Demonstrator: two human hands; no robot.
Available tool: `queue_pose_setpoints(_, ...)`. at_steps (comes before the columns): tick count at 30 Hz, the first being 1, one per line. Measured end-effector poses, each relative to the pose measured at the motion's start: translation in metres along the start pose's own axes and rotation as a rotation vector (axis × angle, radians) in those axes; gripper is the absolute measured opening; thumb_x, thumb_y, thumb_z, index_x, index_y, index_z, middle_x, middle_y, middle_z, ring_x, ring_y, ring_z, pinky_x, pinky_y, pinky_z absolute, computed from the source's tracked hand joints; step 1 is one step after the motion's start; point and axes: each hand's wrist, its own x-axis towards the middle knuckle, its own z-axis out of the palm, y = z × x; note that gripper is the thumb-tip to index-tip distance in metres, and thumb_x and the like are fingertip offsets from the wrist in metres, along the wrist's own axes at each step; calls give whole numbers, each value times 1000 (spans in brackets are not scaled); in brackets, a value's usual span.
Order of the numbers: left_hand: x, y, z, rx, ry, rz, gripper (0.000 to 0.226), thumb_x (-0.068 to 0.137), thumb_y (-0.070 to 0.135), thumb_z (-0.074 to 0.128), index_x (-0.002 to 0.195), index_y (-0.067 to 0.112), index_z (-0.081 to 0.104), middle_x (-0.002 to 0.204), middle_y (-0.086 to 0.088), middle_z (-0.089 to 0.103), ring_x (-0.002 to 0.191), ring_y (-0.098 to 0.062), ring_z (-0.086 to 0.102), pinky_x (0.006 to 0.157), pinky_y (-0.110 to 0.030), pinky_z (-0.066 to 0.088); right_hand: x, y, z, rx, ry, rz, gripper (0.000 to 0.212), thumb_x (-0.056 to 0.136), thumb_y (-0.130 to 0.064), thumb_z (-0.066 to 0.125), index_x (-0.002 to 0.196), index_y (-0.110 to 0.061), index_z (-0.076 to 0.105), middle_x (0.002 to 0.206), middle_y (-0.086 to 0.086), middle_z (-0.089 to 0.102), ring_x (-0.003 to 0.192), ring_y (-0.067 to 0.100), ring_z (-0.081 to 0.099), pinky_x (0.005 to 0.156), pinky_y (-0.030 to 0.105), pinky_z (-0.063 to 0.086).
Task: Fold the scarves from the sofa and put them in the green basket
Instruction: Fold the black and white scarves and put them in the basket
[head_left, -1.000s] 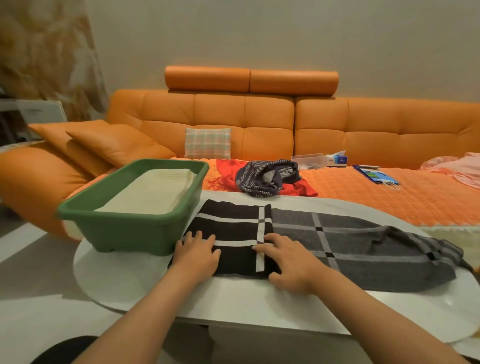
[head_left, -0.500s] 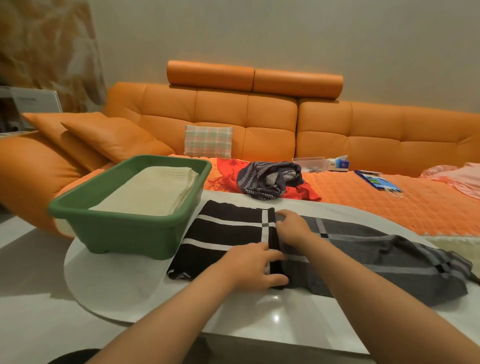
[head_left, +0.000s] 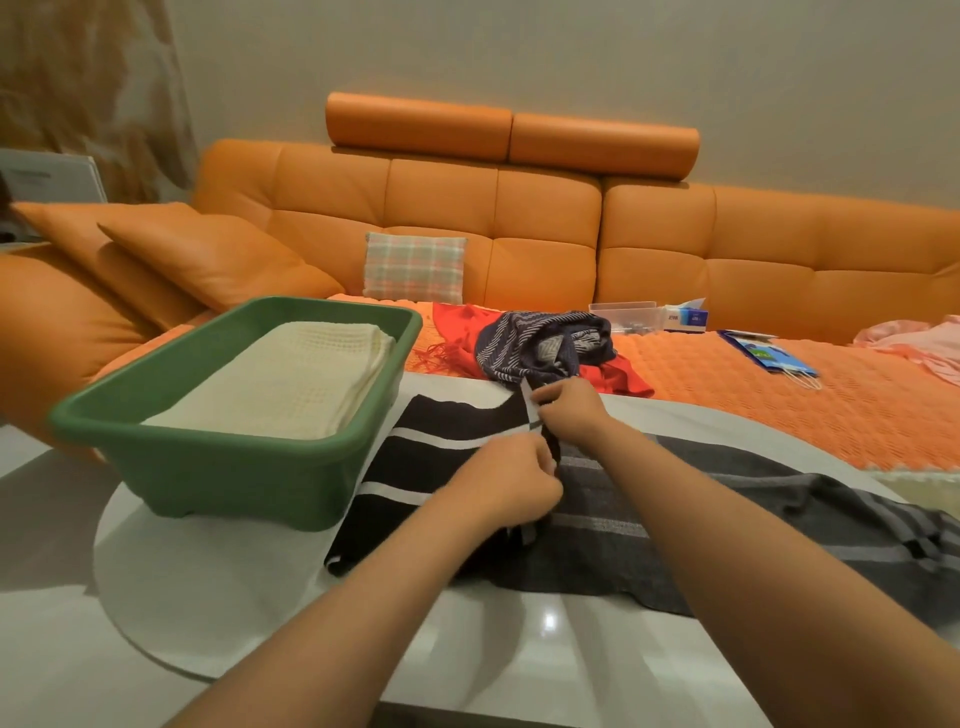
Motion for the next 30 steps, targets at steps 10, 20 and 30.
queue_pose_setpoints(10,-10,-12,22,12,-184,106,27,99,33,49,124,32,57,115,3,63,97,-12,62,90,-36,54,-20,14,-23,-504,-179,72,60,89,-26,61,147,-29,45,152,12,40,133,34,44,109,48,41)
queue_pose_setpoints(20,-36,-80,3,443,-44,-44,68,97,61,35,156,33,15,163,1,18,148,-23,20,118,-47,21,-91,31,9,-527,-278,-171,59,100,-44,47,155,-28,31,165,5,18,150,27,20,121,44,22)
queue_pose_setpoints(30,-54,-76,-17,257,216,-428,15,94,12,45,82,12,53,101,-12,64,85,-28,58,67,-31,43,-135,24,7,-422,-346,-161,60,102,-46,46,156,-31,27,166,1,13,152,23,15,122,42,17)
